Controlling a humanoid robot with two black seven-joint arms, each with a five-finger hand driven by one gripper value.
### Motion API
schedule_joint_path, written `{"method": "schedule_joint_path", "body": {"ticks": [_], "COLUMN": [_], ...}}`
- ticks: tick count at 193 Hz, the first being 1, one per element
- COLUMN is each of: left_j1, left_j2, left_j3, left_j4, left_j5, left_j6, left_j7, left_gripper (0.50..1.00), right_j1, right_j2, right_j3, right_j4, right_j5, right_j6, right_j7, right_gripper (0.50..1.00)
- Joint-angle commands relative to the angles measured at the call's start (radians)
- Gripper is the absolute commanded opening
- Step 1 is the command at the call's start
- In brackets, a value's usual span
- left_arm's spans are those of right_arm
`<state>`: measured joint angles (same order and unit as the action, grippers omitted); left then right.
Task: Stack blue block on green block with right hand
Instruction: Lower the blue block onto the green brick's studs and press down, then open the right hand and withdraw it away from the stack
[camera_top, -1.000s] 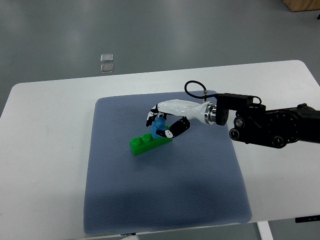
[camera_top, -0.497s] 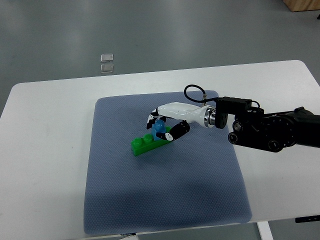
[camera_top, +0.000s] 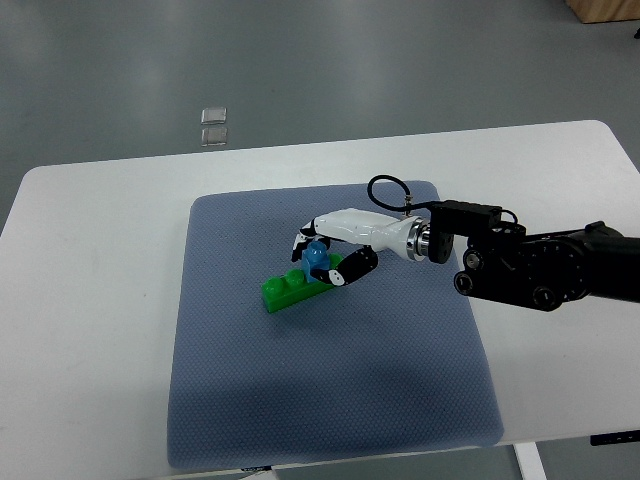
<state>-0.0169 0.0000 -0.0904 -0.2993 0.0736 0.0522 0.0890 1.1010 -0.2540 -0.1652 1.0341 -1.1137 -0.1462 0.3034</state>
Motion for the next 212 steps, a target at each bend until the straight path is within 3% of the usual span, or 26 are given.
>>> {"method": "schedule_joint_path", "body": {"ticks": [1,174,188,193,212], "left_j1": [0.000,0.000,0.000,0.000,0.000], "left_j2": [0.000,0.000,0.000,0.000,0.000], "left_j3": [0.000,0.001,0.001,0.001,0.001], "left_j4": [0.000,-0.003,-0.003,-0.003,-0.003], "left_j5": [0.000,0.000,0.000,0.000,0.000], "left_j6": [0.000,0.000,0.000,0.000,0.000], "left_j7": [0.000,0.002,0.002,0.002,0.002], "left_gripper": [1.000,1.000,1.000,1.000,1.000], "right_j1": [-0.006,-0.043,-0.043,-0.043,-0.044], "right_j2": [0.001,0.007,0.006,0.006,0.002], "right_j3": [0.000,0.001,0.001,0.001,0.001], "right_j4": [-0.005,-0.008,-0.008,-0.008,-0.008], "right_j5": [0.000,-0.002,0.000,0.000,0.005], "right_j6": [-0.006,-0.044,-0.044,-0.044,-0.046], "right_j7": [0.000,0.023,0.023,0.023,0.025], "right_gripper": [0.584,0.588,0.619,0.672,0.795]}}
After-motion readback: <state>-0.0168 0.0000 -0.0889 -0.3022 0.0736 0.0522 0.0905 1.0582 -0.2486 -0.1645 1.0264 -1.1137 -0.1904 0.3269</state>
